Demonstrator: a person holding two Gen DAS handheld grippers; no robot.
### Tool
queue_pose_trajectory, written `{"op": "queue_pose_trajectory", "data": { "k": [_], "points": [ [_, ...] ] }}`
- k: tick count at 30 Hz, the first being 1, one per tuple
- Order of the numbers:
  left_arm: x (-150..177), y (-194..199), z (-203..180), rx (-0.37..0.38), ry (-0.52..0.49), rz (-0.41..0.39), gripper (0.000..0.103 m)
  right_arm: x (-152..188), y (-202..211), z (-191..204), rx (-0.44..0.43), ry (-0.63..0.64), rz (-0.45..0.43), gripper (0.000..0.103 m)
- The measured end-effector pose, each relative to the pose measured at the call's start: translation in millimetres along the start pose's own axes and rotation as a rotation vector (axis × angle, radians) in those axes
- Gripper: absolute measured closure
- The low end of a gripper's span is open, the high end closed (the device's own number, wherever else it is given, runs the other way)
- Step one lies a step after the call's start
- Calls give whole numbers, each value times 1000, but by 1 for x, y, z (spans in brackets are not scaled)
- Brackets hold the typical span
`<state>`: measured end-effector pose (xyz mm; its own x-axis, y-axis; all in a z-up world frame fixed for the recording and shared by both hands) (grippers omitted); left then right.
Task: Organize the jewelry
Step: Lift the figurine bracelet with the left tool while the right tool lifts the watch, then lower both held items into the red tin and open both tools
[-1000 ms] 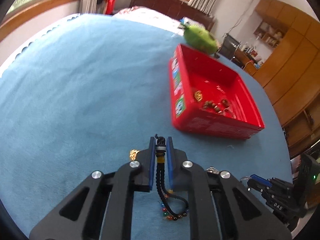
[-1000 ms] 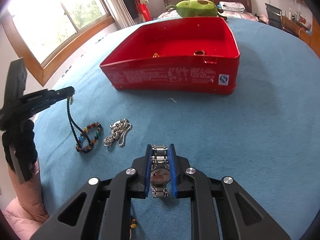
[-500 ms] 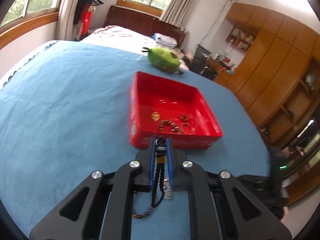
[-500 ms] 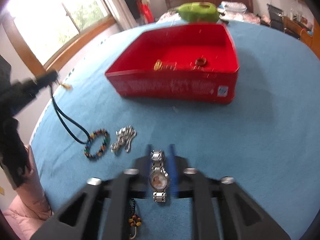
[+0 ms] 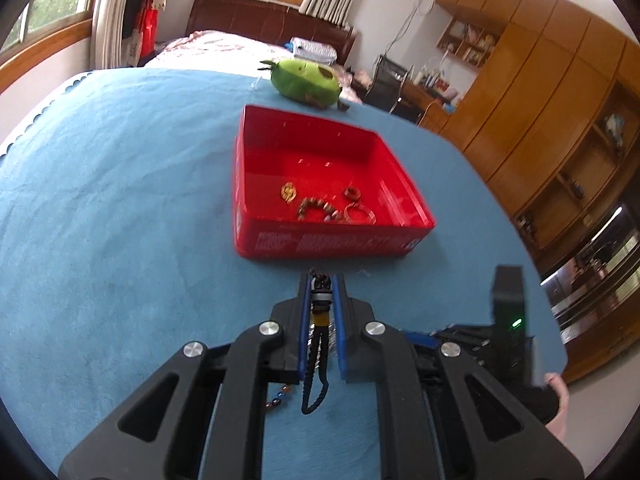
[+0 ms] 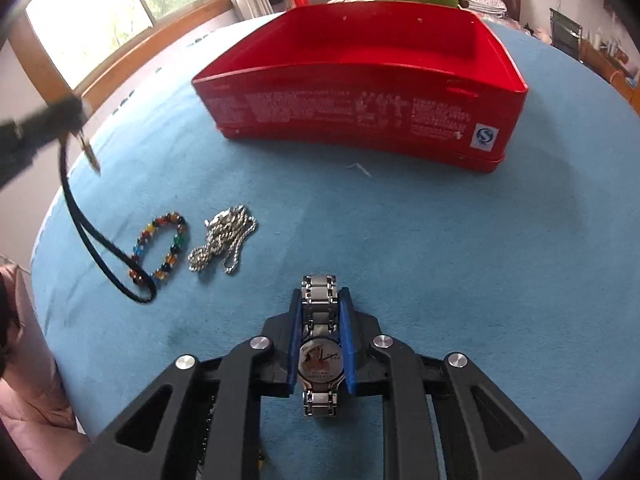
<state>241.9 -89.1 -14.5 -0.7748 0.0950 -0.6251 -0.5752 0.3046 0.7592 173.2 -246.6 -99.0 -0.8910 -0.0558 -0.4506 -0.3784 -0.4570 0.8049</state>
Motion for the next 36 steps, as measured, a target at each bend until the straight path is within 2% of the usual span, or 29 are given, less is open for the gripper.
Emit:
{"op": "queue_pose_trajectory", "data": {
  "k": [6, 15, 22, 27, 32, 36],
  "points": [
    [9, -17, -3, -51, -42, 29, 94, -14, 34, -4, -28, -30, -103, 86],
    [-3, -20, -2, -127, -64, 7, 94, -53, 79, 2, -20, -10, -217, 86],
    [-39, -7, -11, -132, -65, -47, 94, -103, 108, 12, -30, 10, -301, 86],
    [-79, -5, -23, -135, -73, -96, 94, -139, 113, 5, -28, -2, -319, 86],
    [-120, -28, -32, -129, -60, -115, 94, -177, 117, -7, -30, -20, -346, 86],
    [-149, -57, -33, -143, -46, -125, 94, -206, 99, -27, 3, -46, -330, 86]
  ]
}}
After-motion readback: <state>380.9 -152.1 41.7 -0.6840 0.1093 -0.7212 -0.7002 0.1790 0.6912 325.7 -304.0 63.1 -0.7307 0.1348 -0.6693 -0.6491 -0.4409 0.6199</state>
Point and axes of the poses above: each gripper's, at about its wrist camera, not at the fingertips, and y roughly against the way its jaws point, z to its left, x to its underside, the point moved 8 cm from there along -y, roughly the way its jaws point, and after that the axes turned 12 degrees about -x, right-handed, at the moved point
